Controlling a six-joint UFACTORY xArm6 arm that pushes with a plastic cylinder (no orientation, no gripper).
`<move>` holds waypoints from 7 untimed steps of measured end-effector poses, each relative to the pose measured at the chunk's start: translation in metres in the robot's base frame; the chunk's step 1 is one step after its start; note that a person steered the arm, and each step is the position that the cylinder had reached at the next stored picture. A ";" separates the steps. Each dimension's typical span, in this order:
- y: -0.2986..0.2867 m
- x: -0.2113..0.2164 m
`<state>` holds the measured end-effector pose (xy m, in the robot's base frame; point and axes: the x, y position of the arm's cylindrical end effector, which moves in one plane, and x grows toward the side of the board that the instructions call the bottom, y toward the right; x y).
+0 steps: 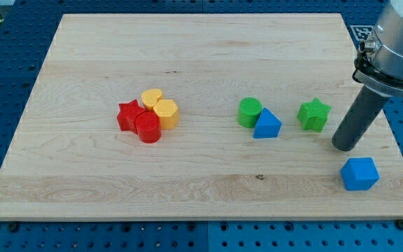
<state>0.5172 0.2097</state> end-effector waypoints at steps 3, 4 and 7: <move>-0.008 -0.031; -0.029 -0.041; -0.089 -0.053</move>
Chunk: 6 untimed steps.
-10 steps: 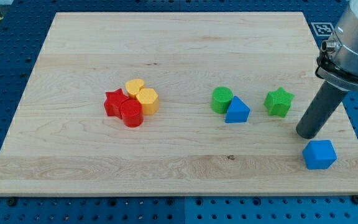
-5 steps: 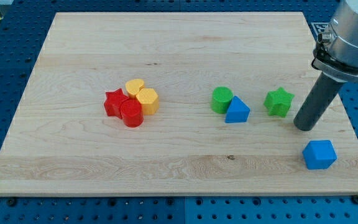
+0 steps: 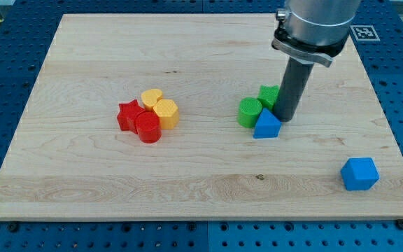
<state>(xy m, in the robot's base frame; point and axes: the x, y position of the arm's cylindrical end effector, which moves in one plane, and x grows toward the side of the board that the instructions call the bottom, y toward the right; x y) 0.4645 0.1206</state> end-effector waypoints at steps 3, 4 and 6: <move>-0.057 -0.001; -0.065 -0.001; -0.071 0.001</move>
